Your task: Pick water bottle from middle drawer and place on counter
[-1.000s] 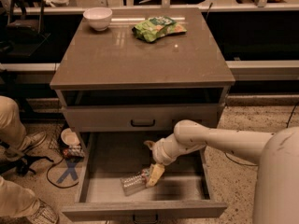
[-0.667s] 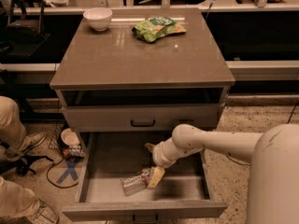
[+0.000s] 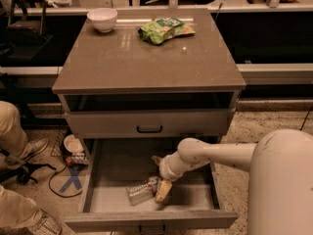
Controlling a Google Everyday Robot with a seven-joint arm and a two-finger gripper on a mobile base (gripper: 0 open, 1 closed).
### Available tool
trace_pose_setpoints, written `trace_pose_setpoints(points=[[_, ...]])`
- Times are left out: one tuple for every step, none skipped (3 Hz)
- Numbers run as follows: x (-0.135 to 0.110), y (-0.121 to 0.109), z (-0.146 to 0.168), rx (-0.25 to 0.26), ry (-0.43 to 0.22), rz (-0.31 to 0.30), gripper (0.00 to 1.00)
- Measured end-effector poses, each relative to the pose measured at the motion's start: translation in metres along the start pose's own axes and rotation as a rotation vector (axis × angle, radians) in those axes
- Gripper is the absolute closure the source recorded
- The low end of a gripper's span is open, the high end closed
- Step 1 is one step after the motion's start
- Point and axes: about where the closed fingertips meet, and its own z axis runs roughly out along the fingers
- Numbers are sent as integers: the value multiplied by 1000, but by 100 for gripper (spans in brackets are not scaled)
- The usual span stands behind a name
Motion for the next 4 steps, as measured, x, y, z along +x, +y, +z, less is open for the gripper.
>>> trace_pose_setpoints(points=[[10,2,10,-1,-13,5,18],[18,6,13,7,-22,25,50],[21,9,-3,48,-27,41,73],[7,23,-69,188,-79,33,100]])
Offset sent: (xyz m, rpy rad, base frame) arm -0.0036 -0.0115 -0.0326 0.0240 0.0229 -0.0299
